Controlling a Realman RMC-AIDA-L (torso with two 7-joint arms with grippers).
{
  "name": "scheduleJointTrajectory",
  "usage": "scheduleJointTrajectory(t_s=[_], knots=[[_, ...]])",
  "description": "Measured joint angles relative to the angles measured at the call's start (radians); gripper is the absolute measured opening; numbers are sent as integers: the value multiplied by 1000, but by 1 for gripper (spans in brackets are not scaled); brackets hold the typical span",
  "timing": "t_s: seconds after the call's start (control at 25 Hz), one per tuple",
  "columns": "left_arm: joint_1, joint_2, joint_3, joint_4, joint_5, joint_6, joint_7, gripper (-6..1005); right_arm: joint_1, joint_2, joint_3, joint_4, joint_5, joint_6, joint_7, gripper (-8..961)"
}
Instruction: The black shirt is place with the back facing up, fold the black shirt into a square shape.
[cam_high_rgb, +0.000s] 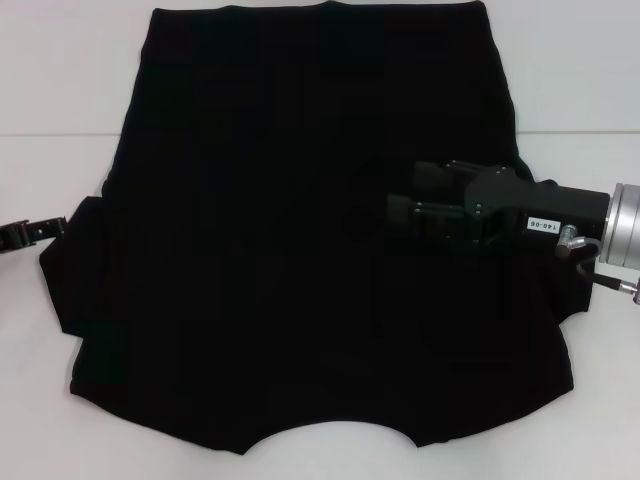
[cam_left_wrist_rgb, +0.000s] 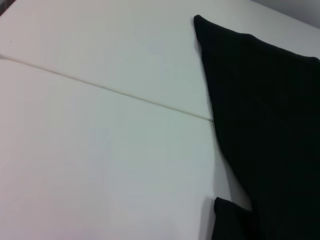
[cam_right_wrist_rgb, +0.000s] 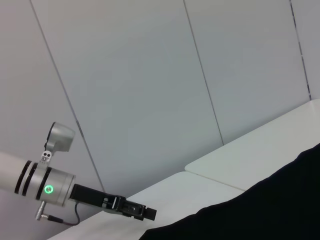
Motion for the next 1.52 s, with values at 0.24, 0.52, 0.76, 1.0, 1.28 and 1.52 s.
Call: scheduleJointTrajectory(t_s=[0.24,0.52,0.76,1.0,1.28,1.52], knots=[[-10,-2,6,-35,1,-17,24,890,1,-1,0,0,0,0,0,851],[-12,-3,6,-41,1,-19,36,890,2,-2,1,-1,0,0,0,851],[-12,-5,6,-58,1,-32,53,891,2,-2,1,-2,0,0,-2,851],[-12,-5,6,-65,1,-33,61,890,2,-3,1,-2,0,-2,-2,851],[-12,-5,6,-65,1,-29,63,888,2,-3,1,-5,0,-3,-2,851],[-12,-6,7,-65,1,-26,63,887,3,-3,1,-7,0,-2,-2,850]])
